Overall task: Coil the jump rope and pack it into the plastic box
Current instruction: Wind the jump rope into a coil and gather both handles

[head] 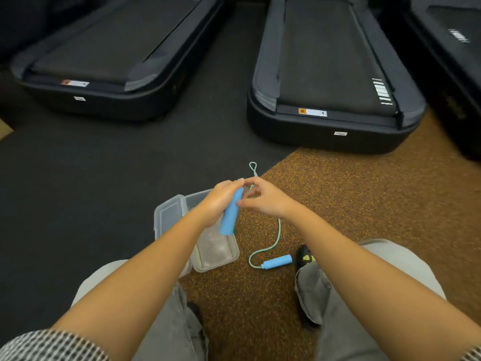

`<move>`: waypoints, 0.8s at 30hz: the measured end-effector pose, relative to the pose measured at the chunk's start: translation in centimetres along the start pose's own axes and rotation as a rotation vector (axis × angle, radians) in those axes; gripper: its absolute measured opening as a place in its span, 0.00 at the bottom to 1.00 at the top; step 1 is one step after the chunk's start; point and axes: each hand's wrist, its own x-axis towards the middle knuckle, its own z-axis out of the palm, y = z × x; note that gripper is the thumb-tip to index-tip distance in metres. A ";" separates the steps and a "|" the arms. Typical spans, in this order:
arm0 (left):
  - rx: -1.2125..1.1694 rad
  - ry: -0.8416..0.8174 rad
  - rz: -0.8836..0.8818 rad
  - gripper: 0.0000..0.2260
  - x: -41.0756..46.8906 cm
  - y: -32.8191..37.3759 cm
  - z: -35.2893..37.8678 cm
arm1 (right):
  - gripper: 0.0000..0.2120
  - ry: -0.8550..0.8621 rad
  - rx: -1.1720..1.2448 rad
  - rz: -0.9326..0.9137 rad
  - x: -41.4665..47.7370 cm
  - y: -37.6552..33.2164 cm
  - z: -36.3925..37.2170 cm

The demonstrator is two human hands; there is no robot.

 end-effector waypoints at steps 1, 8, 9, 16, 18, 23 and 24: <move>-0.008 0.001 -0.001 0.09 0.0 0.1 0.4 | 0.23 -0.012 -0.009 0.002 -0.1 0.4 -0.9; -0.101 -0.037 0.012 0.08 -1.1 2.0 4.0 | 0.20 0.109 -0.153 -0.045 -0.9 3.0 -6.1; -0.101 -0.037 0.020 0.08 -1.2 2.2 4.4 | 0.21 0.097 -0.200 -0.072 -0.9 3.0 -6.3; -0.034 -0.129 0.061 0.08 -1.4 2.4 3.4 | 0.10 0.014 -0.435 -0.250 0.8 1.3 -5.4; 0.011 -0.143 0.075 0.11 -1.4 1.9 2.1 | 0.08 -0.007 -0.433 -0.247 1.2 0.9 -5.1; 0.195 -0.236 0.053 0.16 -0.9 0.1 -1.4 | 0.09 -0.058 -0.471 -0.253 2.2 0.7 -4.2; 0.220 -0.245 0.038 0.16 -0.8 -0.2 -1.9 | 0.10 -0.067 -0.480 -0.249 2.4 0.6 -4.0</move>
